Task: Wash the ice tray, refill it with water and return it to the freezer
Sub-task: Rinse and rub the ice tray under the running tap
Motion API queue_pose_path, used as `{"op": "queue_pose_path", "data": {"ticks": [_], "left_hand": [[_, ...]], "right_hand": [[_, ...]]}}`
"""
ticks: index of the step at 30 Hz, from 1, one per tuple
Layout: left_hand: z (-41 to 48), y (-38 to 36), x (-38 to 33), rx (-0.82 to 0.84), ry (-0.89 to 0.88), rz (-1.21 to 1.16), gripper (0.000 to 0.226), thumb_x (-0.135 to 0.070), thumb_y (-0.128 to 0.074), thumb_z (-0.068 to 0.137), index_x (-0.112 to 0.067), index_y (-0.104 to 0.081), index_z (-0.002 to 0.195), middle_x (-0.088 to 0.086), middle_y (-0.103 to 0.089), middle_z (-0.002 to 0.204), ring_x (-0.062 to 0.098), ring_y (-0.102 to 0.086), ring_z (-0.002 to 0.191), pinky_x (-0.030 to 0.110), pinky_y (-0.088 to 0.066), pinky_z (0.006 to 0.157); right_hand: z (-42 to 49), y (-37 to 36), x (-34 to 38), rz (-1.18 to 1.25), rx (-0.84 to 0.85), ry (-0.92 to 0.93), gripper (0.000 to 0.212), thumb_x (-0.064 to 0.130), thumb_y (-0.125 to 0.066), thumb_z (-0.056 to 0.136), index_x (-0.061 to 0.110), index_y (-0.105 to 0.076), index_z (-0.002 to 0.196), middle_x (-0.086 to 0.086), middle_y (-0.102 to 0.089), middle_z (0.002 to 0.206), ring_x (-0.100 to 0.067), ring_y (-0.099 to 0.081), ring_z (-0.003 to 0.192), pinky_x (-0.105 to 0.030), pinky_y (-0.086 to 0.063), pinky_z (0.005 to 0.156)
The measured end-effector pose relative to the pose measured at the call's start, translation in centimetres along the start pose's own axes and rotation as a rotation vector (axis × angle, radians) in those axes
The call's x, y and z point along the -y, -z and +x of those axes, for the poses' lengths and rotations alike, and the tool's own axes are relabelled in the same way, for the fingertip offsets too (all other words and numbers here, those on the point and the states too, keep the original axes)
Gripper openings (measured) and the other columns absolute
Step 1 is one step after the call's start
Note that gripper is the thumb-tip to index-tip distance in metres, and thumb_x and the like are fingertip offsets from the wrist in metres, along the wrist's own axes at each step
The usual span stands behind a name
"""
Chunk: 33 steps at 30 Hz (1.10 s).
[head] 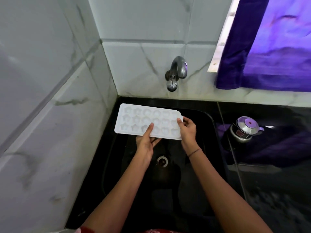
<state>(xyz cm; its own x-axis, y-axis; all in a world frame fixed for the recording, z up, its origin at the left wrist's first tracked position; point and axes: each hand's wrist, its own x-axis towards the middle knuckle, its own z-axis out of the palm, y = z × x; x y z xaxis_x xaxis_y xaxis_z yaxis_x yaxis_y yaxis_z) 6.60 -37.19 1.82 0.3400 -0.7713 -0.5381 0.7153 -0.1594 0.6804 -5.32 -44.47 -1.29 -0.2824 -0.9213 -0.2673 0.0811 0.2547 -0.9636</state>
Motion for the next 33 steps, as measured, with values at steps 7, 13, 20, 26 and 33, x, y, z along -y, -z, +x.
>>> {"op": "queue_pose_path", "data": {"ticks": [7,13,20,26,33], "left_hand": [[3.3,-2.0,0.2,-0.078,-0.025,-0.071,0.045,-0.01,-0.071,0.08,-0.016,-0.054,0.121,0.002,-0.068,0.102,0.02,-0.067,0.09,0.038,-0.056,0.071],[5.0,-2.4,0.5,-0.072,-0.03,-0.053,0.052,-0.011,-0.071,0.081,-0.017,-0.052,0.128,0.005,-0.066,0.116,0.021,-0.067,0.097,0.039,-0.057,0.072],[5.5,-3.1,0.7,-0.064,-0.004,-0.044,0.049,-0.01,-0.071,0.08,-0.016,-0.054,0.125,0.005,-0.066,0.116,0.02,-0.067,0.098,0.039,-0.057,0.075],[4.9,-3.4,0.9,-0.063,0.007,-0.056,0.048,-0.01,-0.072,0.08,-0.016,-0.055,0.124,0.004,-0.067,0.113,0.019,-0.067,0.097,0.038,-0.058,0.074],[4.2,-3.1,0.9,-0.068,0.007,-0.059,0.037,-0.009,-0.07,0.081,-0.018,-0.057,0.113,0.0,-0.068,0.102,0.016,-0.067,0.09,0.038,-0.057,0.075]], "right_hand": [[7.4,-3.2,5.8,-0.311,0.121,0.156,0.036,0.037,-0.057,0.091,0.013,-0.051,0.117,-0.007,-0.057,0.112,-0.022,-0.056,0.097,-0.033,-0.046,0.084],[11.1,-8.2,9.6,-0.131,0.155,0.09,0.047,0.029,-0.063,0.089,0.007,-0.049,0.128,-0.012,-0.063,0.104,-0.02,-0.063,0.082,-0.033,-0.059,0.071],[11.6,-9.3,8.9,-0.173,0.083,0.072,0.033,0.028,-0.064,0.089,0.002,-0.061,0.109,0.006,-0.058,0.077,-0.022,-0.065,0.082,-0.037,-0.057,0.075],[10.9,-9.5,9.3,-0.303,0.047,0.157,0.035,0.026,-0.065,0.088,0.008,-0.054,0.116,0.001,-0.056,0.094,-0.016,-0.052,0.083,-0.019,-0.038,0.055],[10.0,-8.6,9.0,-0.482,0.101,0.297,0.039,0.021,-0.064,0.089,0.009,-0.049,0.123,-0.008,-0.058,0.106,-0.017,-0.057,0.088,-0.021,-0.042,0.064]]}}
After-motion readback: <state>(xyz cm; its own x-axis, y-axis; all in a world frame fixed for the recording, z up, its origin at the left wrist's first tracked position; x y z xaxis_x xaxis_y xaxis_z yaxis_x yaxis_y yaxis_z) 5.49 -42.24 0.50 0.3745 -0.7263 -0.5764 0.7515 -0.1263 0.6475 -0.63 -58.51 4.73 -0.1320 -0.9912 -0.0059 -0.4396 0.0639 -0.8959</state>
